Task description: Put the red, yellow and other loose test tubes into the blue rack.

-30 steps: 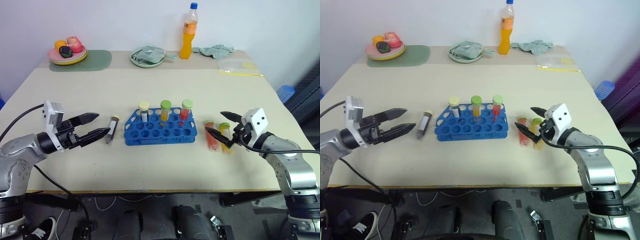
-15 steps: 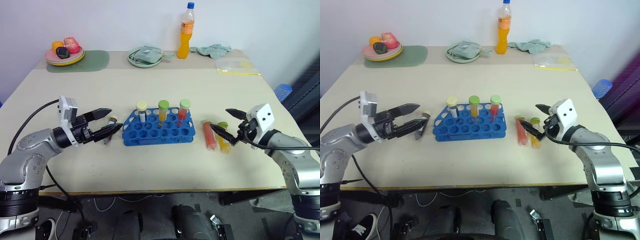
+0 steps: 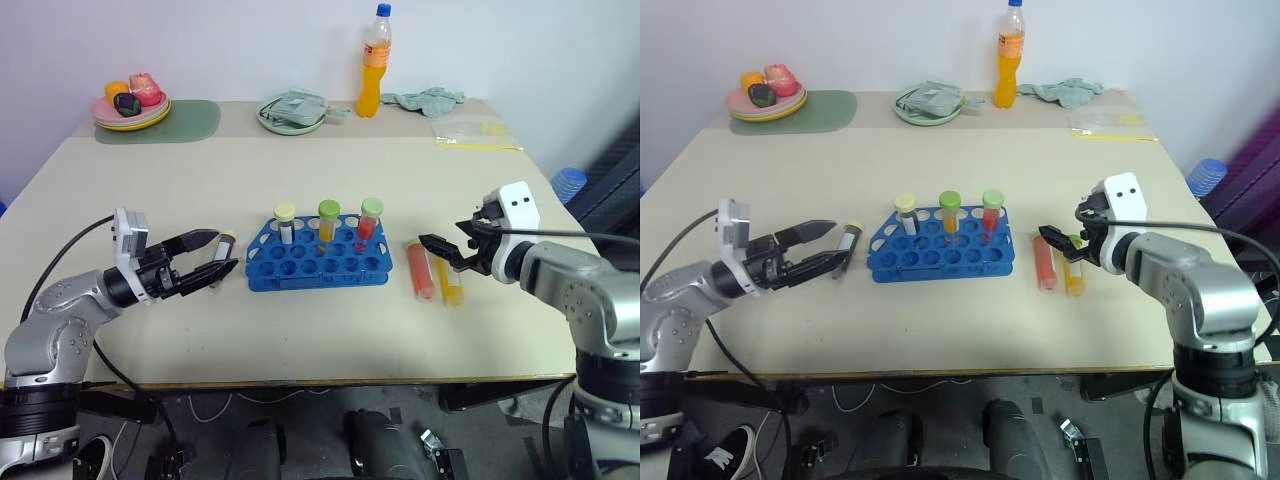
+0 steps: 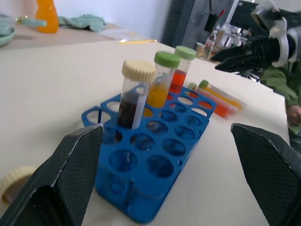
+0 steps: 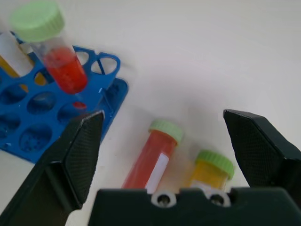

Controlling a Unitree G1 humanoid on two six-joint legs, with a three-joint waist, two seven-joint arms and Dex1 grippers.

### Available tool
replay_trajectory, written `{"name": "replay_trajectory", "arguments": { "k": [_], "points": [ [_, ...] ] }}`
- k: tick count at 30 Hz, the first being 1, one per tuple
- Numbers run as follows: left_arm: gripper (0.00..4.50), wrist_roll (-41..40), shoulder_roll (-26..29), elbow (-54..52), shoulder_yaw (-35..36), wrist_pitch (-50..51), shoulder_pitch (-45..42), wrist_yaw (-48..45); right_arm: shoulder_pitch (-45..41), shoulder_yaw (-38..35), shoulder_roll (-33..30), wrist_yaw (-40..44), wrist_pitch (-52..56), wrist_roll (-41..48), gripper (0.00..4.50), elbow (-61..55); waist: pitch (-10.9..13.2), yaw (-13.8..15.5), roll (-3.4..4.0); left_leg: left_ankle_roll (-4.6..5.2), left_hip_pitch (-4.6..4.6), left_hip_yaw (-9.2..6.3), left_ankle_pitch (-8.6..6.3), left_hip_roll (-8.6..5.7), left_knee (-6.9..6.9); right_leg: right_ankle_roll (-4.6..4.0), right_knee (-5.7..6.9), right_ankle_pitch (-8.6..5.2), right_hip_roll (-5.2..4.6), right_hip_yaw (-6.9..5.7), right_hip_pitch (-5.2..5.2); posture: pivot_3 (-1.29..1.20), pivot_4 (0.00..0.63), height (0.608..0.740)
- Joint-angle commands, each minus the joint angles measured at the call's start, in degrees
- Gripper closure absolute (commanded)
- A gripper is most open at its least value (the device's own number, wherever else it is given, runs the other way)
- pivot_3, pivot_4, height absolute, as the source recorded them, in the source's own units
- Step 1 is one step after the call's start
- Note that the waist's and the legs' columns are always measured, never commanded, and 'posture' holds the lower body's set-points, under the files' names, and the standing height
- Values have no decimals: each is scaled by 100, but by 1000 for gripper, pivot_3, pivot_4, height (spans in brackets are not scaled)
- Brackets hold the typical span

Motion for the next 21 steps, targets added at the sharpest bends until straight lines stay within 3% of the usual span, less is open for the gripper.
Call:
{"name": "replay_trajectory", "arguments": {
  "k": [1, 9, 21],
  "points": [
    [37, 53, -42, 55, 16, -272, 4, -161, -497, -267, -188, -419, 1463, -8, 0, 180, 0, 16, -1, 0, -2, 0, 0, 0, 0, -1, 0, 0, -1, 0, -3, 0, 150, 740],
    [37, -31, -164, -87, 106, -373, 164, -216, -1109, -301, -447, -1030, 1661, 750, 0, 1479, -1, -56, -2, 2, -7, 21, -1, -3, -3, 1, -9, 1, -6, 13, -8, 0, 150, 740],
    [37, -211, -161, -582, 205, -195, 303, 37, -1579, -141, -370, -2044, 1661, 1960, 0, 1894, -1, -153, -2, 3, -7, 19, -2, 0, -10, 4, -7, 1, -1, 17, -11, 0, 150, 740]
  ]
}}
